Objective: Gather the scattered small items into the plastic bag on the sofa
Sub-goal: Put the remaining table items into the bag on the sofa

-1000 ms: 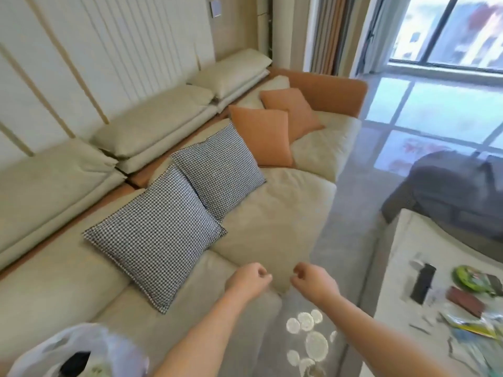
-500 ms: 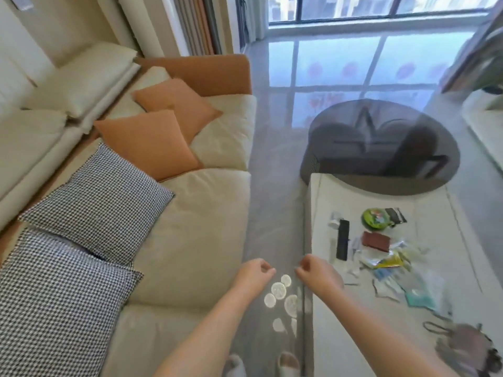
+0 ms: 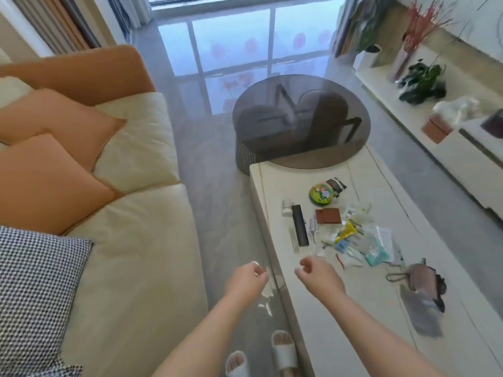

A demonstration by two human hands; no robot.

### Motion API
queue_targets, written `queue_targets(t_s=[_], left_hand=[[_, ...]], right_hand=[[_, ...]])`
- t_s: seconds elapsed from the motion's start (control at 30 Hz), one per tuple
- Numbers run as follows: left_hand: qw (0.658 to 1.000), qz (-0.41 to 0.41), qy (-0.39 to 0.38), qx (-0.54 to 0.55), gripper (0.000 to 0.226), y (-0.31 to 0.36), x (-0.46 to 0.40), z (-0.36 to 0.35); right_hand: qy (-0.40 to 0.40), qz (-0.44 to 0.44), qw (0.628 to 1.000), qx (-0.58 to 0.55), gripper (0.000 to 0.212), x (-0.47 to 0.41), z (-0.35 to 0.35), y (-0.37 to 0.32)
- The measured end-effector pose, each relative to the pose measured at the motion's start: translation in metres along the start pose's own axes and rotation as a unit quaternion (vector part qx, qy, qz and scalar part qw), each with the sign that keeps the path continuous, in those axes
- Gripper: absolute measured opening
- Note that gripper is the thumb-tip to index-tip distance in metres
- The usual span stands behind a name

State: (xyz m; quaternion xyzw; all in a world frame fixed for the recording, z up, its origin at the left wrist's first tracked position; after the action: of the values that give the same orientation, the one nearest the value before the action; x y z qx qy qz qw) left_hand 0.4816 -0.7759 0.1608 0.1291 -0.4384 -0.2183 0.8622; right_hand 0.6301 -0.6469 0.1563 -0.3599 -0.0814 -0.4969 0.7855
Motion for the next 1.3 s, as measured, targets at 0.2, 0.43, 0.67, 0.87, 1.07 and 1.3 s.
queue_targets(t_s=[0.2,0.43,0.67,0.87,1.07,1.3], left_hand=[[0.999,0.022,-0.028,0.014,0.025,0.027,-0.065,-0.029],[0.994,0.056,-0.065,0.072,0.029,0.061,-0.167,-0.084],[0.986,0.087,-0.096,0.108,0.037,0.082,-0.27,-0.151],[0.989,0.117,-0.076,0.046,0.044,0.081,-0.334,-0.195],[0.99,0.144,-0.01,-0.001,0.036,0.071,-0.361,-0.218],[0.985,0.164,0.047,-0.031,0.018,0.057,-0.382,-0.214]], right_hand=[[-0.016,-0.038,0.999,-0.013,0.037,-0.072,-0.005,0.037],[-0.037,-0.059,0.998,-0.011,0.039,-0.183,-0.015,0.094],[-0.068,-0.032,0.996,0.047,0.033,-0.274,-0.053,0.141],[-0.052,-0.01,0.997,0.064,0.035,-0.334,-0.081,0.156],[-0.004,-0.027,0.996,0.09,0.047,-0.363,-0.108,0.159],[0.033,-0.052,0.993,0.1,0.06,-0.38,-0.117,0.164]])
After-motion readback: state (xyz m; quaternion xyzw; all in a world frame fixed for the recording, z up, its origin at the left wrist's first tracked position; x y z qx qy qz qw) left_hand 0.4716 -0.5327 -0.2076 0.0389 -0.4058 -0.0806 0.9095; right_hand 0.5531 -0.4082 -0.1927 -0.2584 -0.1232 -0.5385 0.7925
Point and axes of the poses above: each hand's wrist, its own x-axis away from the middle knuckle, its own z-axis out of the back of the hand, y = z × x, the point moved 8 cm from there along -x, towards the middle knuckle, and after that the axes turned 6 degrees about z, right-handed, at the moved point
